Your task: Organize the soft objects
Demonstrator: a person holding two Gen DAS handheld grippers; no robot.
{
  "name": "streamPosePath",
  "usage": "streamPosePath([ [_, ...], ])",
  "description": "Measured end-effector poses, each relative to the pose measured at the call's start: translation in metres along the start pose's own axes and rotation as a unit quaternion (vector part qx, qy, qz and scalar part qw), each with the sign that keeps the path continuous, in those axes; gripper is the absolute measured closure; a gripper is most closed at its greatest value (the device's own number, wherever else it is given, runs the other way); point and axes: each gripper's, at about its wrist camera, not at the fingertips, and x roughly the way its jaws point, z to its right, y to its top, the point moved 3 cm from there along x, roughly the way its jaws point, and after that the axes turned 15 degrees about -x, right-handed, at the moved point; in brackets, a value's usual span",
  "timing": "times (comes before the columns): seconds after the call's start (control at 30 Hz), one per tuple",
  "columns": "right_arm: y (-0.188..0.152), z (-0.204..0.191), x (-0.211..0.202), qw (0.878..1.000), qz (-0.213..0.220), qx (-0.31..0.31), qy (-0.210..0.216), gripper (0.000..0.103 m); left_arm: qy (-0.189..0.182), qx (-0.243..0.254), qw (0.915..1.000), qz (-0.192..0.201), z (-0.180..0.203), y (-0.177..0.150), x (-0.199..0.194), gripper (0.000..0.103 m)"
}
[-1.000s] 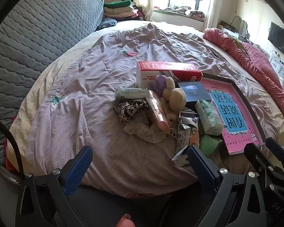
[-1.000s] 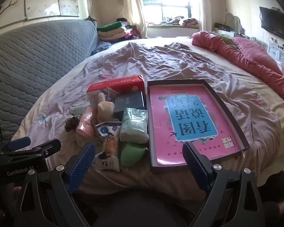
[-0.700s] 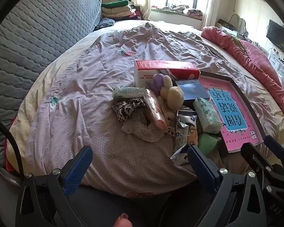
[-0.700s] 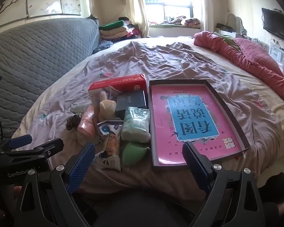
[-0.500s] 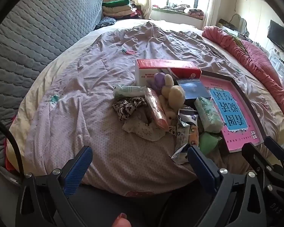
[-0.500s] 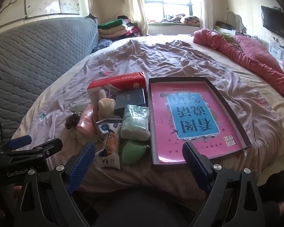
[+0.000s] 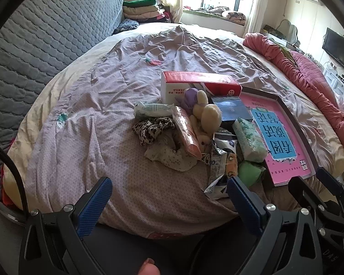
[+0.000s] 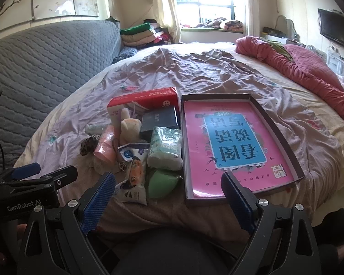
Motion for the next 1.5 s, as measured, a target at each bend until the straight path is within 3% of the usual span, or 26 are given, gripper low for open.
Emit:
streamPosePath([
  [1.13, 0.0001, -0.001, 0.0002, 1.0, 0.004, -0.003, 0.0, 0.009, -0.005, -0.002, 0.9999, 0.01, 0.0005, 0.0016, -0.0028, 0.002],
  [1.5, 0.001, -0.0046, 0.0002, 1.0, 0.0, -0.012, 0.003, 0.009, -0.033, -0.012, 0.9994, 0.008, 0.0019, 0.0039, -0.0046, 0.002],
])
